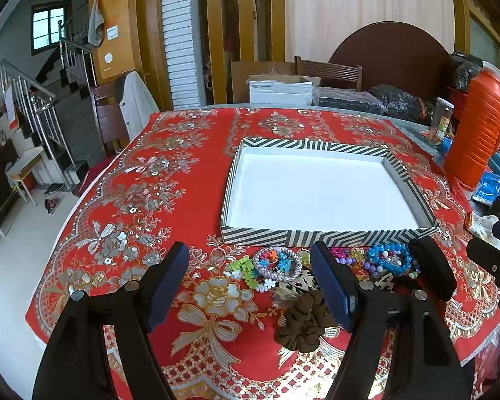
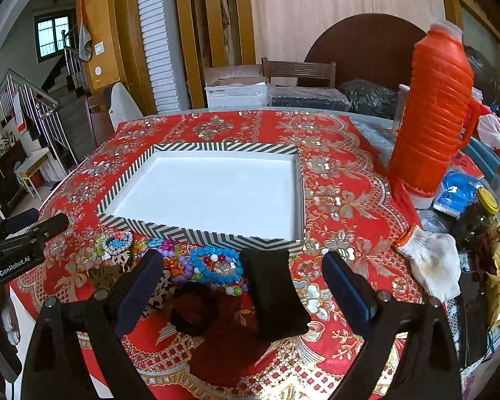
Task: Organize jewelry
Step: 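Move both tools over the jewelry pile beside the striped box, then grasp the leopard-print bow clip with the left tool while the right tool grasps the black velvet clip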
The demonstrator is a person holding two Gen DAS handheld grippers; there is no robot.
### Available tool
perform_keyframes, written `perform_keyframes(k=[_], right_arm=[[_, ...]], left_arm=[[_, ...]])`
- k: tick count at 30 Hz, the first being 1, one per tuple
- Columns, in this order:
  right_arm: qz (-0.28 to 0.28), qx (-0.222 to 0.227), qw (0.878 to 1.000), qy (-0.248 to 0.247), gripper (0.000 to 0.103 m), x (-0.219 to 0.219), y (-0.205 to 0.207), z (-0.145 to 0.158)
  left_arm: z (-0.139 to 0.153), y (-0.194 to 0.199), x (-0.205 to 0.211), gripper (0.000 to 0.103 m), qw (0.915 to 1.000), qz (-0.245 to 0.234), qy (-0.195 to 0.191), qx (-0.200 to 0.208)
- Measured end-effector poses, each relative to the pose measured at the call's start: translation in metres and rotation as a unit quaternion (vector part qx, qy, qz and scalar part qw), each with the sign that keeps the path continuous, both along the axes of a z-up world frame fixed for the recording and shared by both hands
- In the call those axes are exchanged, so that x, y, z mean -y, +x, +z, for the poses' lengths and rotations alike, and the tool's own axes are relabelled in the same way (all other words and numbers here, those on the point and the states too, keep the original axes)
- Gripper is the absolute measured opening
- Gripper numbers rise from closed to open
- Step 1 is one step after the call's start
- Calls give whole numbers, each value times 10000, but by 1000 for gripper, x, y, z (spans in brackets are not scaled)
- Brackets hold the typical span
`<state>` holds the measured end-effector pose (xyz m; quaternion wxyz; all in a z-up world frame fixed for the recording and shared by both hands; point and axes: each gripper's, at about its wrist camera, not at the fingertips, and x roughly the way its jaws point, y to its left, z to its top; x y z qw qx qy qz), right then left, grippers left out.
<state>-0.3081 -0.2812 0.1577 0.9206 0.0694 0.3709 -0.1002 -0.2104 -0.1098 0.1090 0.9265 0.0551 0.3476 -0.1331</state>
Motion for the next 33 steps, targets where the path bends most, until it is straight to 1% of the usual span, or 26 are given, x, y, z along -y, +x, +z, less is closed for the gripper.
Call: perform_keyframes(k=[14, 23, 29, 33], right_arm=[[18, -6, 10000, 14, 98, -3, 0, 1], [-62, -74, 9999, 77, 98, 5, -1, -4], [-180, -116, 9997, 142, 98, 15, -3, -6], [-252, -187, 9993, 211, 98, 24, -4, -12]], left_arm=[[-2, -3, 1, 76, 9999, -63, -40, -71], [-7, -1, 1, 76, 9997, -105, -63, -192], [-11, 2, -10, 76, 9989, -155, -192, -394], [-17, 6, -23, 76, 9966, -217, -429, -663]])
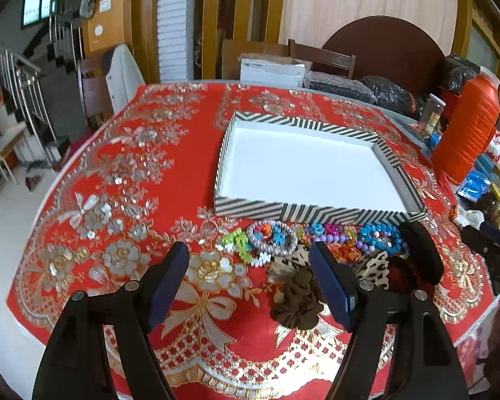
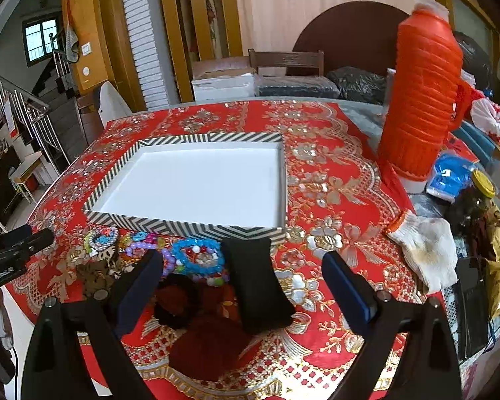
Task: Organize jewelry
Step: 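Grasp the leopard-print bow clip with the left tool while the right tool grasps the black velvet clip, then carry both items into the striped box and open both tools to release them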
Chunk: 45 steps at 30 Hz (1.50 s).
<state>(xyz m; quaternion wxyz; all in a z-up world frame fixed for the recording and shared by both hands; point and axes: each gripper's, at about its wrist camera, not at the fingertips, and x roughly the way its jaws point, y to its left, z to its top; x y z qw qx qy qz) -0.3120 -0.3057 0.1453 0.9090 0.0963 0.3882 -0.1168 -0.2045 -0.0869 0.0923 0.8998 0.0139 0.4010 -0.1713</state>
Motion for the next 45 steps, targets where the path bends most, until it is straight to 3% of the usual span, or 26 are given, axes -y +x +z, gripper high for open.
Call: perform_keyframes(k=[5, 14, 22, 27, 28, 30, 32, 34, 37, 40, 45], right_arm=[[-98, -111, 9998, 96, 98, 13, -2, -10], [-72, -268, 9991, 331, 98, 29, -9, -26], [-128, -336, 9983, 450, 98, 41, -2, -38], [117, -493, 9977, 443, 92, 36, 18, -51], [183, -550, 9973, 441, 89, 34, 23, -55], [268, -659, 9964, 463, 82, 31, 31, -64], [341, -750, 9951, 538, 55, 30, 38, -74], [345, -734, 9935, 798, 36, 33, 39, -85], [324, -564, 9942, 854, 28, 34, 34, -83], [370, -383, 9962, 696, 22, 31, 26, -70], [291, -87, 9966, 761, 21, 38, 13, -45]], left_arm=[[-8, 5, -10, 76, 9986, -64, -362, -386], [-36, -3, 17, 76, 9946, -775, -246, -642], [-46, 7, 35, 76, 9934, -880, -272, -687], [-55, 13, 46, 75, 9912, -1036, -249, -784], [-58, 13, 48, 73, 9906, -1072, -253, -807], [-63, 14, 51, 53, 9877, -1208, -322, -942], [-68, 16, 53, 35, 9852, -1306, -319, -1066], [-69, 14, 53, 27, 9839, -1410, -302, -1053], [-61, 7, 49, 17, 9843, -1467, -274, -937], [-50, 2, 42, 16, 9820, -1569, -407, -968], [-24, -11, 27, 16, 9775, -1762, -662, -951]])
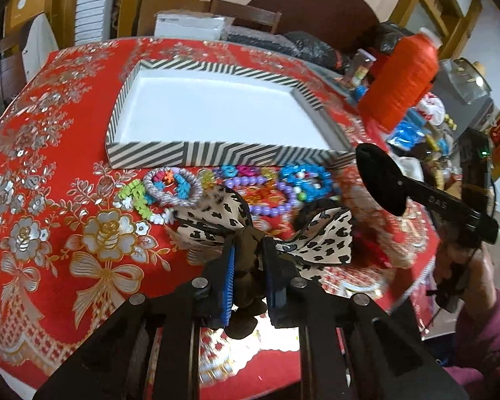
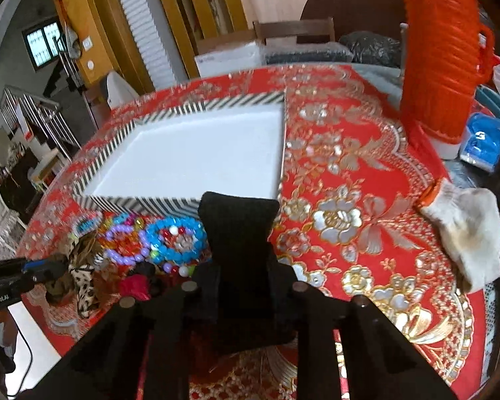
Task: Organize jewelry
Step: 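Carry both items into the striped box and open both tools to release them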
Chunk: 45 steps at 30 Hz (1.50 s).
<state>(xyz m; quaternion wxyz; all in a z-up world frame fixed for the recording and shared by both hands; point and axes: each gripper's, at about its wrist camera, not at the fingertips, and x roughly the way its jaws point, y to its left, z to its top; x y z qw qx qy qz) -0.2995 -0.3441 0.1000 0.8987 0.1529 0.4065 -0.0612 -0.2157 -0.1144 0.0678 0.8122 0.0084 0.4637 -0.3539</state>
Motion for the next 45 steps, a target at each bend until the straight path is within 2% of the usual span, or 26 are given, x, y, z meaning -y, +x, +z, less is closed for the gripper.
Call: perform_keyframes(k=[6, 12, 22, 28, 34, 45], right_arm=[[-9, 257, 9997, -9, 21, 0, -10, 22], [22, 431, 9991, 22, 21, -2, -14, 36], [99, 474, 9988, -68, 21, -9, 8, 49], [197, 387, 9990, -60, 21, -12, 43, 48], [185, 254, 9995, 23, 21, -8, 82, 41], [70, -136, 9994, 298, 22, 1, 139, 6]], left_arm=[[27, -10, -1, 16, 9995, -141, -204, 195], [49, -10, 1, 16, 9982, -80, -309, 518], [73, 33, 9, 16, 9931, 336, -237, 1095], [60, 79, 17, 16, 9905, 665, 100, 1198], [38, 121, 22, 16, 9906, 904, 257, 994], [11, 148, 40, 16, 9921, 905, 419, 763]])
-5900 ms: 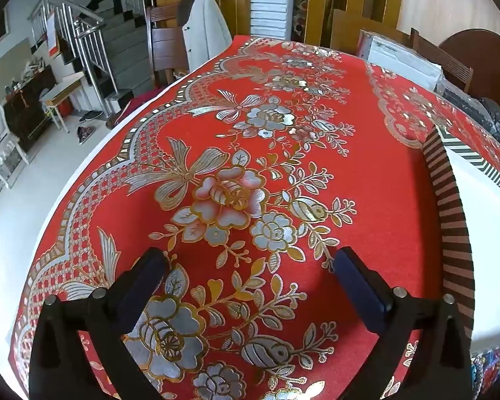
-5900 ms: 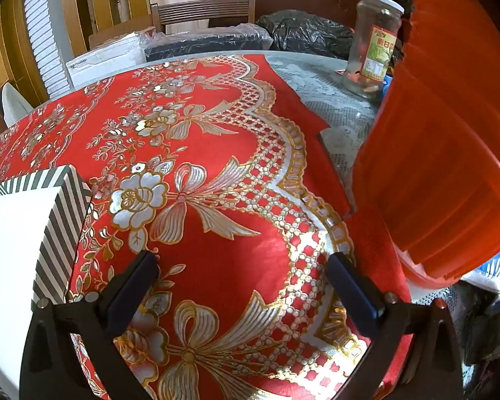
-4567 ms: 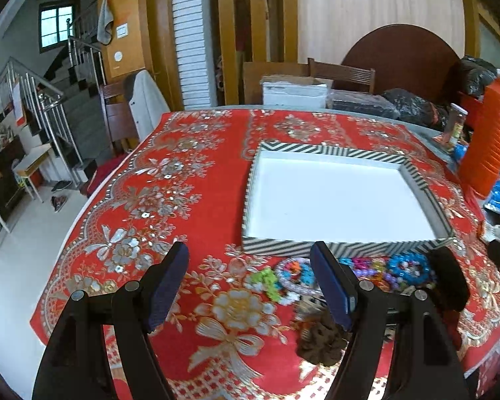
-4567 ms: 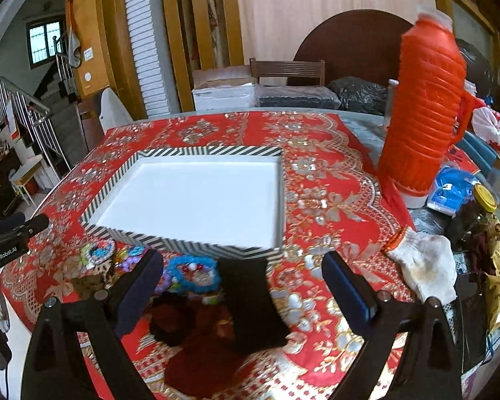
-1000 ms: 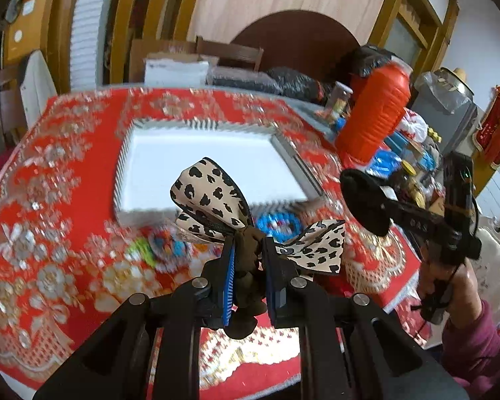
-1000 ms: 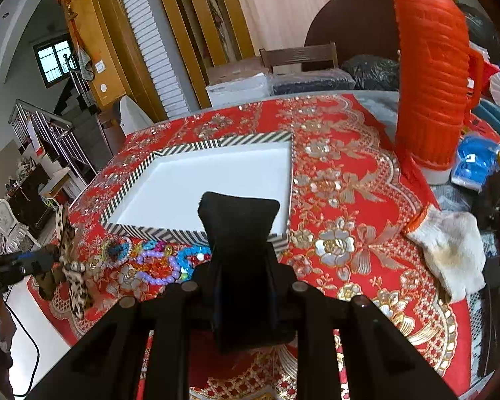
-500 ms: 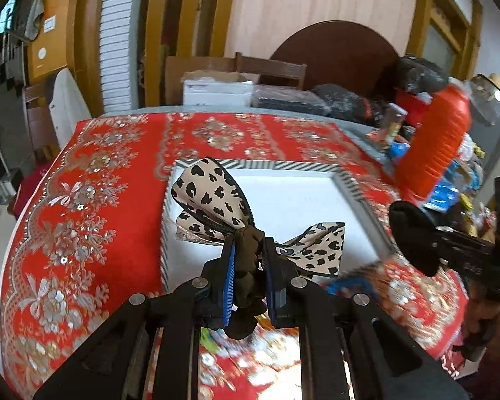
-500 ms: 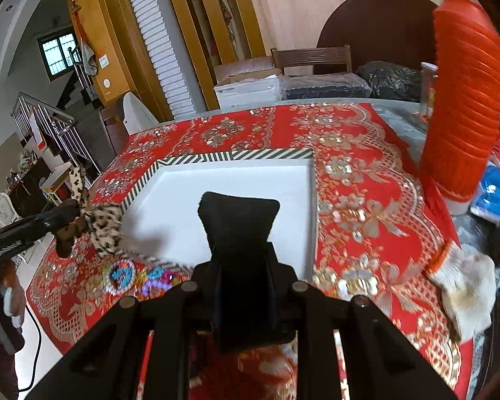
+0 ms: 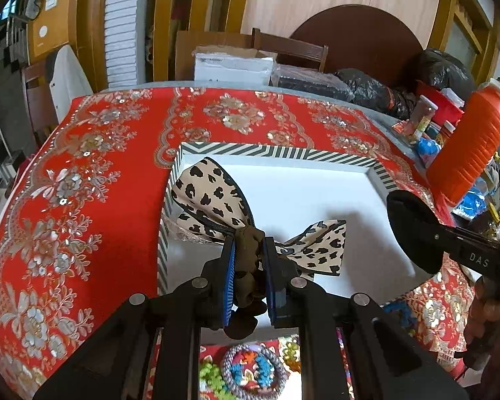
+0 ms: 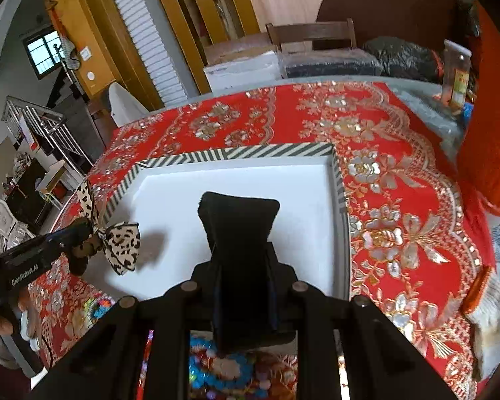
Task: Organize jewelry
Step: 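Carry both items into the striped box and open both tools to release them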
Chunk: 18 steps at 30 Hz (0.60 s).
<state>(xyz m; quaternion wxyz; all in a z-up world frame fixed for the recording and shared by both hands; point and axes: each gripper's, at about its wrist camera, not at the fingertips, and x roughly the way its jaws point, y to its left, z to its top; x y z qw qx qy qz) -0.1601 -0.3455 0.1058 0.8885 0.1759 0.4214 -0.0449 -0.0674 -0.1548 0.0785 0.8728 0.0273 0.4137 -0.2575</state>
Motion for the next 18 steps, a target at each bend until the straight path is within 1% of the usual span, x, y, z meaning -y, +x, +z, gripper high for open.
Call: perform_keyframes(k=[5, 9, 12, 13, 14, 16, 18], right_arm=[[-163, -265, 9995, 54, 22, 9, 14, -25], [-289, -470, 9984, 121, 22, 16, 18, -43], [-279, -483, 9984, 68, 22, 16, 19, -48], [-286, -498, 9983, 44, 22, 15, 19, -48], [-294, -521, 9982, 53, 24, 14, 20, -48], [-266, -610, 9977, 123, 28, 12, 21, -49], [-260, -653, 9974, 142, 31, 11, 21, -48]], left_arm=[[-19, 11, 4, 17, 9996, 31, 33, -276], [-32, 14, 4, 17, 9992, 105, 126, -360], [-37, 15, 6, 18, 9991, 116, 186, -374], [-37, 14, 6, 19, 9992, 100, 193, -337], [-36, 14, 6, 22, 9993, 96, 192, -321], [-36, 14, 6, 25, 9993, 56, 121, -339], [-33, 13, 3, 31, 9992, 13, 4, -401]])
